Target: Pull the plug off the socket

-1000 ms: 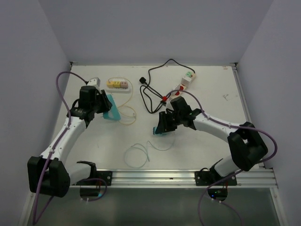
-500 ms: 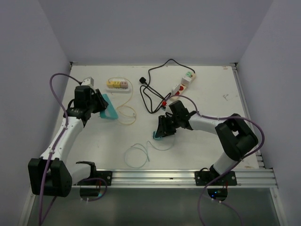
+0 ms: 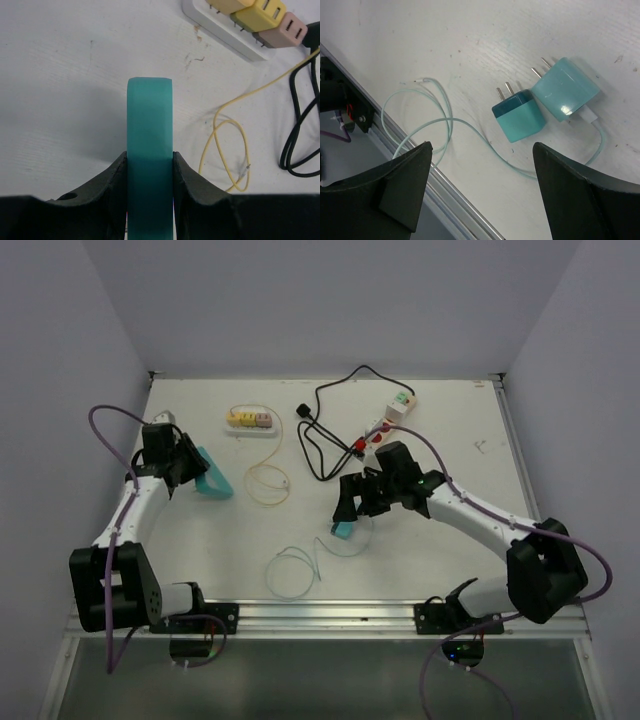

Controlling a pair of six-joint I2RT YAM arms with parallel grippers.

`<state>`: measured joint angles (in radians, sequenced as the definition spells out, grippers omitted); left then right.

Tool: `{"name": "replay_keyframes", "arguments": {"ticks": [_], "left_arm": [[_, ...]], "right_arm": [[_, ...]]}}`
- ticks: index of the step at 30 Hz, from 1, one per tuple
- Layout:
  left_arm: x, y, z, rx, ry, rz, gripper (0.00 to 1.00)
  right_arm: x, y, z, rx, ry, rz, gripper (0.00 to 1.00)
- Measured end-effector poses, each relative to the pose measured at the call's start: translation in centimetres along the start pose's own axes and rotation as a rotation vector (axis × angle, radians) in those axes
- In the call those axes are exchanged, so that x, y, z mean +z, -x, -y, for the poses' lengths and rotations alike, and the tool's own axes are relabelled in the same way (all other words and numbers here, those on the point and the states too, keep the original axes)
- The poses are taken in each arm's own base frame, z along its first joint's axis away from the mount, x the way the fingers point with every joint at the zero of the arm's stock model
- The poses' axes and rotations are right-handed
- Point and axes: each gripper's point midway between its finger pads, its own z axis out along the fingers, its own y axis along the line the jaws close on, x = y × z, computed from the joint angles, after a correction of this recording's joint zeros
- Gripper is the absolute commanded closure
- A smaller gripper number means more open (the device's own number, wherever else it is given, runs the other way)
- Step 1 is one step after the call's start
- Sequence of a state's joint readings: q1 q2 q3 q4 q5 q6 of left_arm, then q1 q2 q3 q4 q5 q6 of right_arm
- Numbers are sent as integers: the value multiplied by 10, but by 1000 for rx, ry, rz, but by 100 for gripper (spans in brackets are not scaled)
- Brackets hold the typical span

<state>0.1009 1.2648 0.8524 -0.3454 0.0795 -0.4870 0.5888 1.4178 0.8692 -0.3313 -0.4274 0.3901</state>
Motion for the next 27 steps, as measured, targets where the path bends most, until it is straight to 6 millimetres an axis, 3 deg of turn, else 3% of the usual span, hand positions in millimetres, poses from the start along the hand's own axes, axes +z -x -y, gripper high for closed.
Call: {"name": "replay_keyframes", "arguments": {"ticks": [4,10,18,20,22,23,27], "left_arm": [[19,3,-21,-62,23,-20,100],[41,20,-41,-171,-46,-7,100],[63,30,-72,-291,-107,-19,71],[66,33,-75,-300,-111,-27,56],[69,38,-78,-284,-100,-21,49],[71,38,-82,-270,-86,-20,42],[79,28,-99,-250,-19,-45,31]], "right_arm": [[-18,11,-9,-56,7,66,13],[-30,18,-17,-95,25,115,12],[-29,10,-13,-93,23,109,12],[-30,9,-13,-94,23,111,12],[-30,9,-14,-94,24,111,12],[-30,9,-14,-95,24,112,12],[-30,9,-14,-94,24,112,12]]}}
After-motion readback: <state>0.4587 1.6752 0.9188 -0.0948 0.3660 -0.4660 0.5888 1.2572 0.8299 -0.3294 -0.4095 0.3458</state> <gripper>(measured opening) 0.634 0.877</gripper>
